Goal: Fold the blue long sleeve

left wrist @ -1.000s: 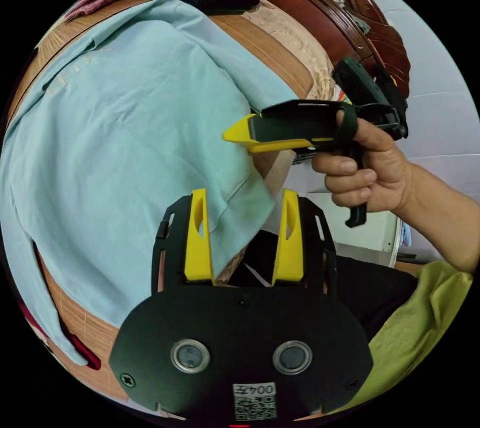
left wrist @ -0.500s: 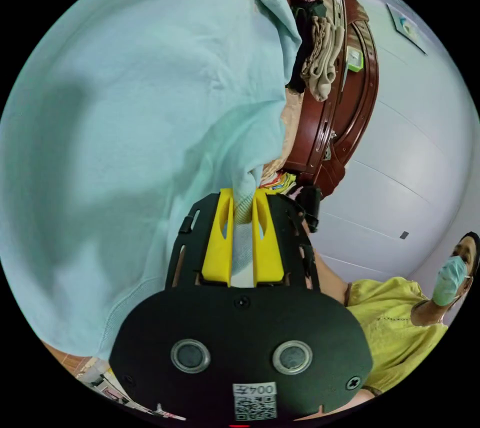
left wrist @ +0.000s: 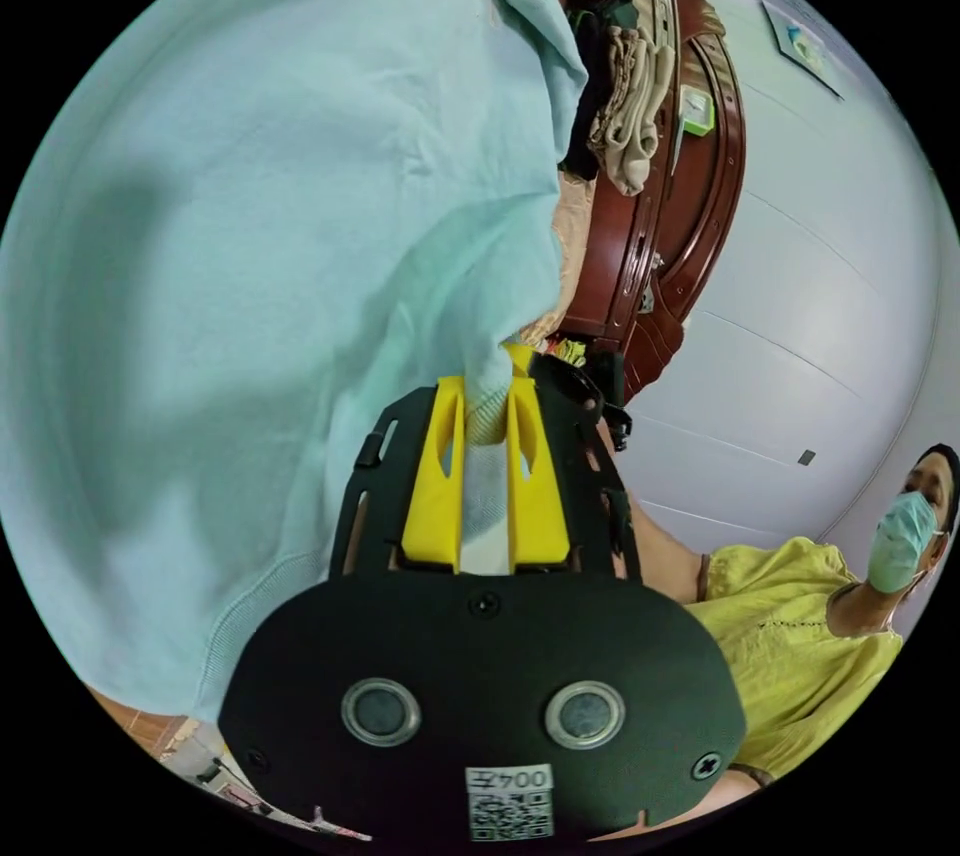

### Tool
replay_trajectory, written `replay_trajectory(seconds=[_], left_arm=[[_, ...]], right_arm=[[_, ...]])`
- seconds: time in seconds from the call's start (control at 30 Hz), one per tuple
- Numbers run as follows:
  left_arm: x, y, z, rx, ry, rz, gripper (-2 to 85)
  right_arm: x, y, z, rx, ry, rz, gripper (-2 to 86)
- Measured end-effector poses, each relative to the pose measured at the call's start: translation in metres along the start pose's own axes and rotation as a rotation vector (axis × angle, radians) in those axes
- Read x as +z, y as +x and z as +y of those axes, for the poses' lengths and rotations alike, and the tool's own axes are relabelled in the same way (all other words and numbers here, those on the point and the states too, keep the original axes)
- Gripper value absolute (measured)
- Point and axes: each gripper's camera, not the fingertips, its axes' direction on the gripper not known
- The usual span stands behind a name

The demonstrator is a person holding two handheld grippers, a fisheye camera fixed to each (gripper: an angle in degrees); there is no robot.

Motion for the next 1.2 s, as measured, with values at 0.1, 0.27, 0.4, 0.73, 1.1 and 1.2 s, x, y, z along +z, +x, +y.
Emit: replay_trajectory(seconds=[0.1,0.27,0.4,0.73,1.1,1.2], left_arm=[[0.009,0.019,0.005,0.074,-0.032,-0.011,8.3],[0.016,0.049,0.018,0.182,-0.038,-0.145,8.4],[0.036,0.066,0.026,0.22,-0.068,-0.499,8.1],[0.126,0.102,0.028,0.319,-0.132,-1.085,5.0],[0.178,0.127,0.015,0.28,-0.144,-1.182,2.0],[0.182,0.13,0.004,0.232,-0.16,-1.173,1.7]], right_arm=[[-0.024,-0.037,0.015,-0.117,0.039,0.198,4.1],[-0.068,-0.023,0.044,-0.135,0.069,0.501,4.4],[-0.072,0.052,0.044,0.095,-0.023,0.427,5.8],[-0.086,0.078,0.05,0.385,0.22,0.206,12.7],[-0.057,0.066,-0.014,0.426,0.235,0.237,18.6],[-0.025,0.058,-0.043,0.437,0.149,0.314,15.8]])
